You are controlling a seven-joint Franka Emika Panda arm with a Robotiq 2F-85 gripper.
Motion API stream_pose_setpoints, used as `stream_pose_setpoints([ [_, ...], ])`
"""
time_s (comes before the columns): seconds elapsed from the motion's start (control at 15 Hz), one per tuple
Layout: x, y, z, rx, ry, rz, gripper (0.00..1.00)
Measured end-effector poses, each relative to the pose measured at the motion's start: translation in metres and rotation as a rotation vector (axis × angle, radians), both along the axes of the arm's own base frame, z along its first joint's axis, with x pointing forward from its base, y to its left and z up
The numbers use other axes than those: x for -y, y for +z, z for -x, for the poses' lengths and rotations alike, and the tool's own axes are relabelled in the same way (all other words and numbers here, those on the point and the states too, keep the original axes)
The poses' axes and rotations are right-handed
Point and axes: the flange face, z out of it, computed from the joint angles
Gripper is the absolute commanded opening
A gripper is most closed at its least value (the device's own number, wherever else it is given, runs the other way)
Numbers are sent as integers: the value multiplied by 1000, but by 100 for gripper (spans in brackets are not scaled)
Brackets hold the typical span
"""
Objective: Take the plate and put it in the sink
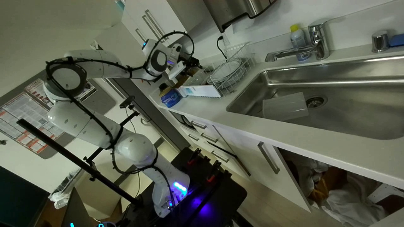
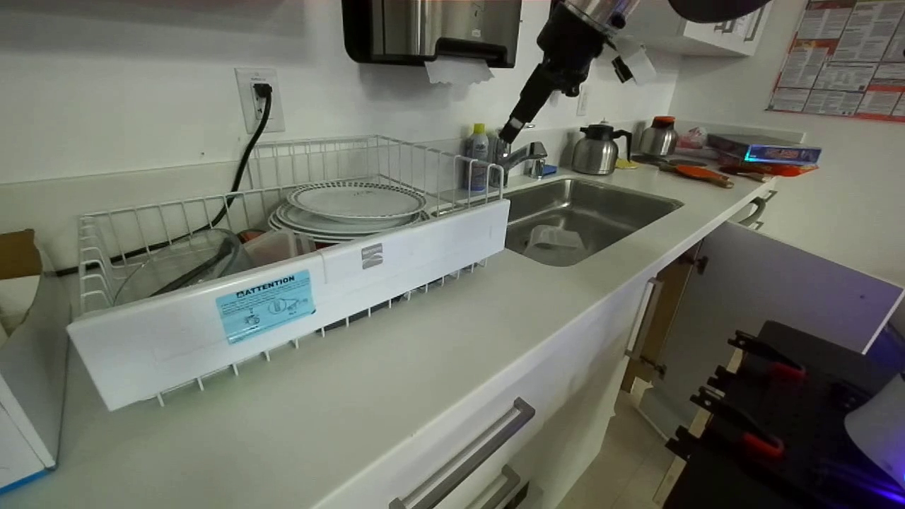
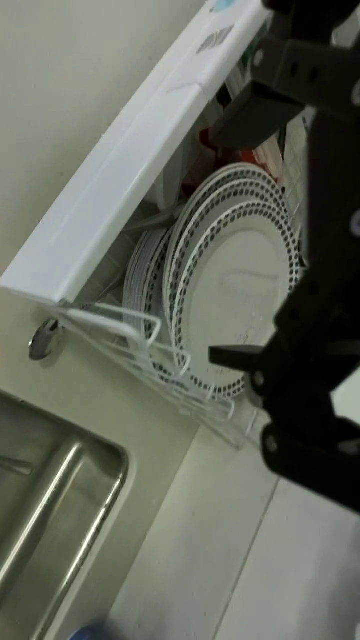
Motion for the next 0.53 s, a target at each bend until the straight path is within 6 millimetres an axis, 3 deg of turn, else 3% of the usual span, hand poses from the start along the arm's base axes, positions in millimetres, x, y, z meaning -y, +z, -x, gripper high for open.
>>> stream_pose_setpoints([
  [0.27,-51,-29,-9,46,178,80,100],
  [0.53,-78,-51,-25,122,316,158,100],
])
